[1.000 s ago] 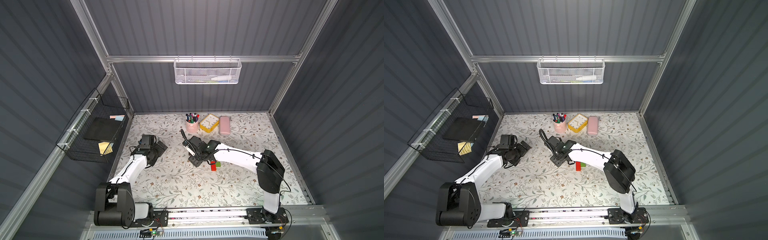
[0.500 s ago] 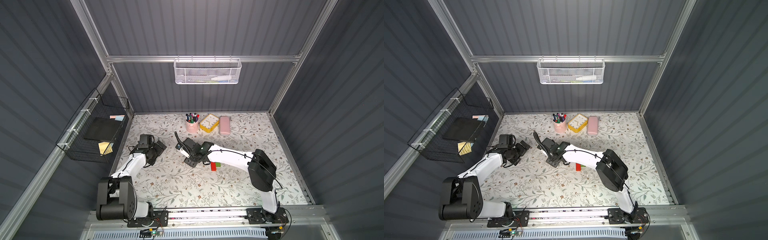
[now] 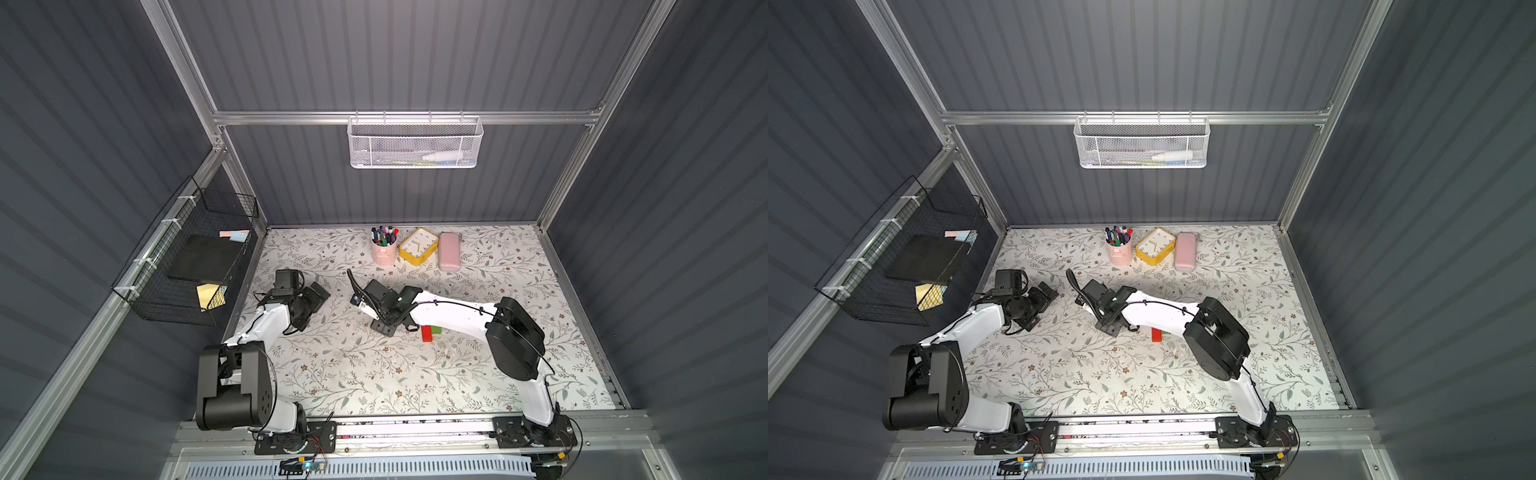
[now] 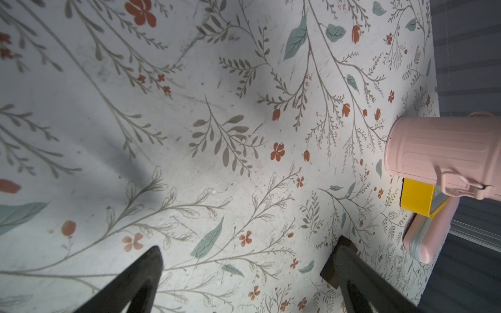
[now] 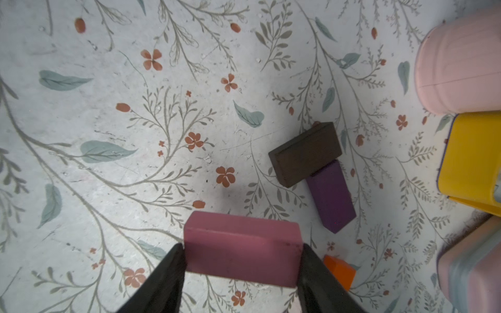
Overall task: Assemble the number 6 with building blocks
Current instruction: Place the building block at the center of the board.
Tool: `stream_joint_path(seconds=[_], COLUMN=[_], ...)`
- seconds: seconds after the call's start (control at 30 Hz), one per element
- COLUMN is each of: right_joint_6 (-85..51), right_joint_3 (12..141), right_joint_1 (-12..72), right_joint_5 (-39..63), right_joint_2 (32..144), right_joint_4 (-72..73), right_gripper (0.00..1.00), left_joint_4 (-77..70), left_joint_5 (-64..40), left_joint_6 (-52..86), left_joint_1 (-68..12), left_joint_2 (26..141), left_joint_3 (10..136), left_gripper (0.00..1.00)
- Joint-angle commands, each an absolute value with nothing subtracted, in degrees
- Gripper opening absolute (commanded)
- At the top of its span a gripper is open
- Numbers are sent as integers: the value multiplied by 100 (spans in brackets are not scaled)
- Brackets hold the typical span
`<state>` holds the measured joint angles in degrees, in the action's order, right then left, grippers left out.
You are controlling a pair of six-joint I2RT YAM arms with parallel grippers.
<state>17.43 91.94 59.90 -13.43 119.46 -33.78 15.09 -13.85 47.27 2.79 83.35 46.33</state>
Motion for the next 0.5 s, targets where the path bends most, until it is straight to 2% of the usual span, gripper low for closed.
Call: stream_joint_path(seconds=[0.0,0.47], right_joint_6=[1961,1913], right_joint_3=[9240,9225], right_joint_1=[6038,6051], right_joint_5=[-1401,-1153], right_joint_2=[12120,12310], right_joint_4=[-3364,-3234], right_gripper=[56,59], left_joint_4=[1560,1527], left_joint_5=[-1416,-1459], left_joint_6=[4570,4570], left_joint_1=[316,325], left_joint_2=[8340,8407], left_joint_3=[4770,4755], left_gripper=[99,99])
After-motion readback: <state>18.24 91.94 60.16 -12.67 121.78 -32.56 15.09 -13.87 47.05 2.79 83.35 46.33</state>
